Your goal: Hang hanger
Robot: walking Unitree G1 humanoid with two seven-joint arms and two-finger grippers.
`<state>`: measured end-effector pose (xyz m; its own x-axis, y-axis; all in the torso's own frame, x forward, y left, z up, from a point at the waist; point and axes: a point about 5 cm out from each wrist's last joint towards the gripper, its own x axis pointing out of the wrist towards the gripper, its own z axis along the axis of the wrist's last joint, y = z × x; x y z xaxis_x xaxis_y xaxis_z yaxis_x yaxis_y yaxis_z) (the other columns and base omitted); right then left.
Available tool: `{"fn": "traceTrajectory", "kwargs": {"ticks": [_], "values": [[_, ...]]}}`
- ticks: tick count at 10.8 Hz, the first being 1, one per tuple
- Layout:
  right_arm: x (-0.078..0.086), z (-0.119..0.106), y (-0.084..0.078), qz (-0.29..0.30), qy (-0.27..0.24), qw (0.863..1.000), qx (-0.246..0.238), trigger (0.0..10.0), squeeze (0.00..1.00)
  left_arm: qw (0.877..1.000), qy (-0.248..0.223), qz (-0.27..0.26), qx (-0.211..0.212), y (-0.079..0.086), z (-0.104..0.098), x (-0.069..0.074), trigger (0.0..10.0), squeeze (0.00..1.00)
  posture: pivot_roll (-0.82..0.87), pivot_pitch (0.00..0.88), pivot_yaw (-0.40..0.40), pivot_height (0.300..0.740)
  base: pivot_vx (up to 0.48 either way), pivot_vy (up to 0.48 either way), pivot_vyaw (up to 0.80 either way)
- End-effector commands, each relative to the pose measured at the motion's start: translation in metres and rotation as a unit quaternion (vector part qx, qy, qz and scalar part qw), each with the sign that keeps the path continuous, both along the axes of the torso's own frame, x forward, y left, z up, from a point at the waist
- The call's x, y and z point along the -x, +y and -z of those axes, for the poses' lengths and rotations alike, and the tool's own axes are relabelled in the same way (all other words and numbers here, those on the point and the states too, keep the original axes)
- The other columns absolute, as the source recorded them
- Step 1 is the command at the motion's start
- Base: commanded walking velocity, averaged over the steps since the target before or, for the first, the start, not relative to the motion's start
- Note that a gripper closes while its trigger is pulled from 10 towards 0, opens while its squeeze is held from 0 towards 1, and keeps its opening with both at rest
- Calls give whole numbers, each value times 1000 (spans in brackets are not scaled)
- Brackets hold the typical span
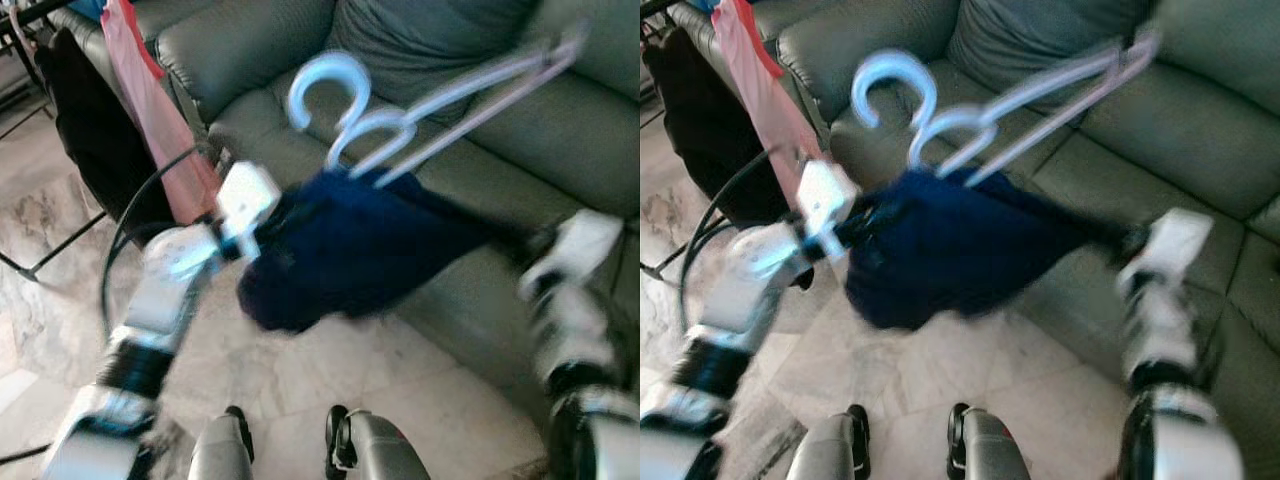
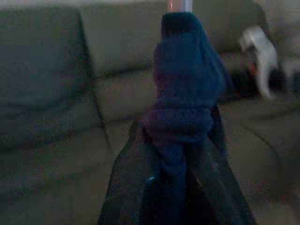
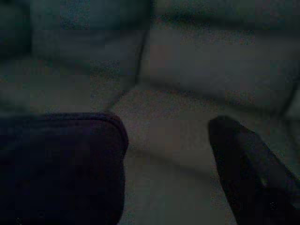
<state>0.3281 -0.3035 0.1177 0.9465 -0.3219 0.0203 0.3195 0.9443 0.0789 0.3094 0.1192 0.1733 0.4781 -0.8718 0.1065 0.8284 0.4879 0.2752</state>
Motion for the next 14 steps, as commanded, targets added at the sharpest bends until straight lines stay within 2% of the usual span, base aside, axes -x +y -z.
{"fn": "traceTrajectory", "kwargs": {"ticks": [1, 2, 3, 5, 6, 7, 8, 11, 12, 13, 14], "values": [[18, -8, -41, 105, -10, 994, -12, 0, 0, 999, -9, -36, 38, 31, -12, -1, 0, 0, -34, 205, -52, 740, 0, 0, 0], [12, -29, -46, 110, -39, 993, 26, 0, 0, 999, 32, -25, 37, 42, -1, 7, 0, 0, -40, 204, -54, 740, 0, 0, 0], [10, -43, -48, 113, -64, 990, 48, 0, 0, 997, 81, -5, -4, 51, 20, 20, 0, 0, -37, 204, -59, 740, 0, 0, 0], [6, -48, -45, 111, -78, 990, 45, 0, 0, 989, 121, 31, -78, 53, 48, 36, 0, 0, -35, 202, -64, 740, 0, 0, 0], [2, -49, -38, 100, -83, 990, 47, 0, 0, 984, 120, 27, -126, 54, 63, 35, 0, 0, -38, 200, -67, 740, 0, 0, 0], [0, -49, -33, 89, -84, 991, 55, 0, 0, 981, 112, 19, -158, 53, 69, 33, 0, 0, -41, 200, -68, 740, 0, 0, 0], [-3, -48, -27, 75, -85, 992, 57, 0, 0, 972, 97, 8, -216, 51, 80, 30, 0, 0, -46, 197, -68, 740, 0, 0, 0], [-10, -46, -12, 39, -83, 994, 67, 0, 0, 954, 87, -23, -286, 43, 104, 26, 0, 0, -46, 195, -70, 740, 0, 0, 0], [-15, -45, 0, 19, -83, 994, 64, 0, 0, 949, 80, -70, -298, 36, 111, 18, 0, 0, -47, 194, -70, 740, 0, 0, 0], [-19, -47, 9, 1, -86, 994, 72, 0, 0, 946, 78, -82, -305, 31, 117, 17, 0, 0, -48, 192, -70, 740, 0, 0, 0], [-29, -51, 35, -43, -99, 990, 91, 0, 0, 931, 101, -83, -342, 23, 134, 20, 0, 0, -45, 190, -68, 740, 0, 0, 0]]}}
